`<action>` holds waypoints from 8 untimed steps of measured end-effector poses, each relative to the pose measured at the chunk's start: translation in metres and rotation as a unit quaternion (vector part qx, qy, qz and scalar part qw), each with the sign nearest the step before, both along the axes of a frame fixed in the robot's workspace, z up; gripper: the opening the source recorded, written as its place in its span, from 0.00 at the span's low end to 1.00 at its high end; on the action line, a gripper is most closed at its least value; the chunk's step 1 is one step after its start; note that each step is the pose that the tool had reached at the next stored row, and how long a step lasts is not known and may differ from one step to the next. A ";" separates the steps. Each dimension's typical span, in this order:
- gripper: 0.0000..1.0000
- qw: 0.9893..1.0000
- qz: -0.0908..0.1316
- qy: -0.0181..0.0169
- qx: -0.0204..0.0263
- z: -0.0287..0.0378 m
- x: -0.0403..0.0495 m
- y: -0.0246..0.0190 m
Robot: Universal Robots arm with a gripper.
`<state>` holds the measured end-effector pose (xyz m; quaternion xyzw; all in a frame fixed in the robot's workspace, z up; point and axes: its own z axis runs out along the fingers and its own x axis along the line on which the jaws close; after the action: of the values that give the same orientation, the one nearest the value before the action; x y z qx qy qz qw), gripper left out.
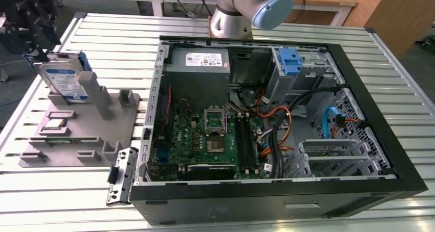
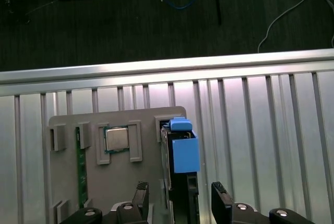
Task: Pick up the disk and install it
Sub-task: 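Pick up the disk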
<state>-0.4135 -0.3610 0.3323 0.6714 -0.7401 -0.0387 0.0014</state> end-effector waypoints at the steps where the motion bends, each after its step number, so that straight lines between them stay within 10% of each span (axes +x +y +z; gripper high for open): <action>1: 0.59 1.000 0.000 0.000 0.000 -0.0014 0.0000 0.0000; 8: 0.59 1.000 0.000 0.000 -0.002 -0.0138 0.0000 0.0000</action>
<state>-0.4135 -0.3610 0.3185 0.6715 -0.7401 -0.0376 0.0024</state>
